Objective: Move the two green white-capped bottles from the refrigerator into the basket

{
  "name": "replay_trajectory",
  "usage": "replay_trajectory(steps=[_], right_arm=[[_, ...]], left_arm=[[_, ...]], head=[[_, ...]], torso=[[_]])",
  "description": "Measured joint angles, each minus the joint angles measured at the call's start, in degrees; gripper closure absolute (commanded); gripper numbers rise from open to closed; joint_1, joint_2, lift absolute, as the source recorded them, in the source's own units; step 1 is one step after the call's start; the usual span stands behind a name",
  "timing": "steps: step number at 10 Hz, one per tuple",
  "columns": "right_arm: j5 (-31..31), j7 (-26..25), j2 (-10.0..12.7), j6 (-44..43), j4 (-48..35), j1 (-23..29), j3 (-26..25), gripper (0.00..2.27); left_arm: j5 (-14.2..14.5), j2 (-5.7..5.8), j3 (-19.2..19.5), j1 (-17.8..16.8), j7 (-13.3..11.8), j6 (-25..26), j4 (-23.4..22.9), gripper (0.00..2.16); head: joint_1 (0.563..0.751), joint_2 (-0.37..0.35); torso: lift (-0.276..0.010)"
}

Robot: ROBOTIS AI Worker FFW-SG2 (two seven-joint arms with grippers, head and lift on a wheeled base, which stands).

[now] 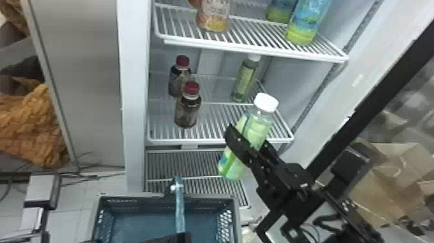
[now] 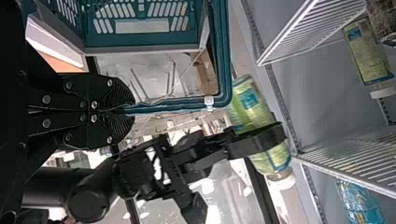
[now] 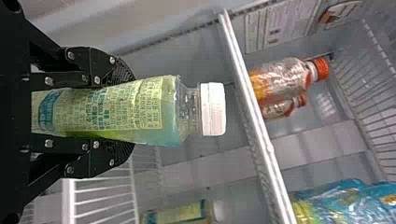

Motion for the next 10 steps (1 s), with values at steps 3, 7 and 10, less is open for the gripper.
replay_trajectory(steps=[3, 7, 10], right_arm=[[-1.72, 1.44, 0.62, 6.19, -6.87, 5.76, -0.99, 0.85], [-1.91, 2.06, 0.97, 13.80, -11.40, 11.15, -1.54, 0.85], [-1.79, 2.37, 0.95, 20.45, -13.19, 13.77, -2.89, 0.85]], left_arm=[[0.00, 0.02, 0.21, 0.29, 0.00, 0.00, -0.14, 1.14], [0.00, 0.03, 0.49, 0.73, 0.00, 0.00, -0.28, 1.14], [-0.12, 0.03, 0.51, 0.75, 0.00, 0.01, -0.28, 1.14]], head=[[0.695, -0.345], [0.695, -0.335], [0.695, -0.350]], torso=[[-0.263], [-0.263], [-0.263]])
